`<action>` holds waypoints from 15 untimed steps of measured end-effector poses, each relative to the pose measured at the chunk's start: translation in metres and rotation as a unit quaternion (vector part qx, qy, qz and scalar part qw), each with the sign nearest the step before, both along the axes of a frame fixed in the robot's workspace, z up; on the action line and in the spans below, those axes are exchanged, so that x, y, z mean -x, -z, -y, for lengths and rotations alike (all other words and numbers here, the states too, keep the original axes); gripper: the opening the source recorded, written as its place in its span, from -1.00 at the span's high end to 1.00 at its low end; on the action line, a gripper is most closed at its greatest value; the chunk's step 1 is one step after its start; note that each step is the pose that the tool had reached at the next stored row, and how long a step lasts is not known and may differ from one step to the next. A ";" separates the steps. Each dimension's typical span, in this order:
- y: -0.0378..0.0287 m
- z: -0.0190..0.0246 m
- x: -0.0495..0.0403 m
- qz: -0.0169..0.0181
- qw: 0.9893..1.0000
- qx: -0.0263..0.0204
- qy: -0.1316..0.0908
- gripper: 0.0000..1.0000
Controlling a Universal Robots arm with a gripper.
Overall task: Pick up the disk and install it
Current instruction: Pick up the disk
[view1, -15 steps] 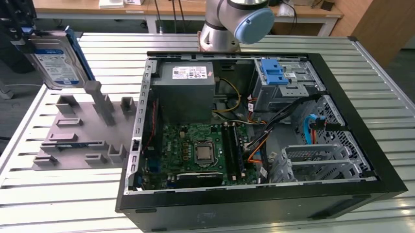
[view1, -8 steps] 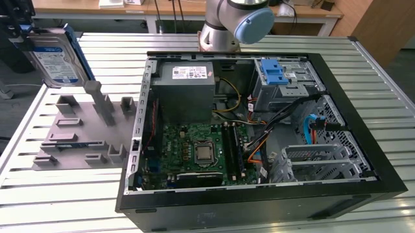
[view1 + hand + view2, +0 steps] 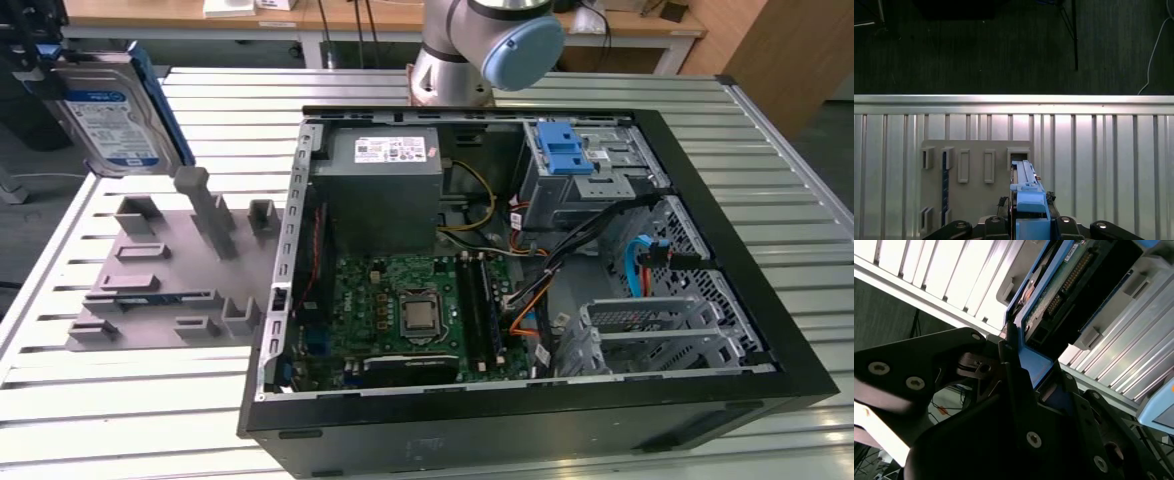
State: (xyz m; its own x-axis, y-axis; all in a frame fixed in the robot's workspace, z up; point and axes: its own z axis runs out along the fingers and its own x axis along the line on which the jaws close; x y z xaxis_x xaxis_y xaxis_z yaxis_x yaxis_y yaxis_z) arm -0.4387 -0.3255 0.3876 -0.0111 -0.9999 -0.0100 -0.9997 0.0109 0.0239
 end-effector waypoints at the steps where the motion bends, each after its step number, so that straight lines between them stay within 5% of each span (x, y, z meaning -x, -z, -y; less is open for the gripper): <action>1: -0.0009 0.0000 0.0000 0.000 1.000 0.000 0.000 0.27; 15: -0.0136 -0.0004 0.0000 0.000 1.000 0.000 0.000 0.27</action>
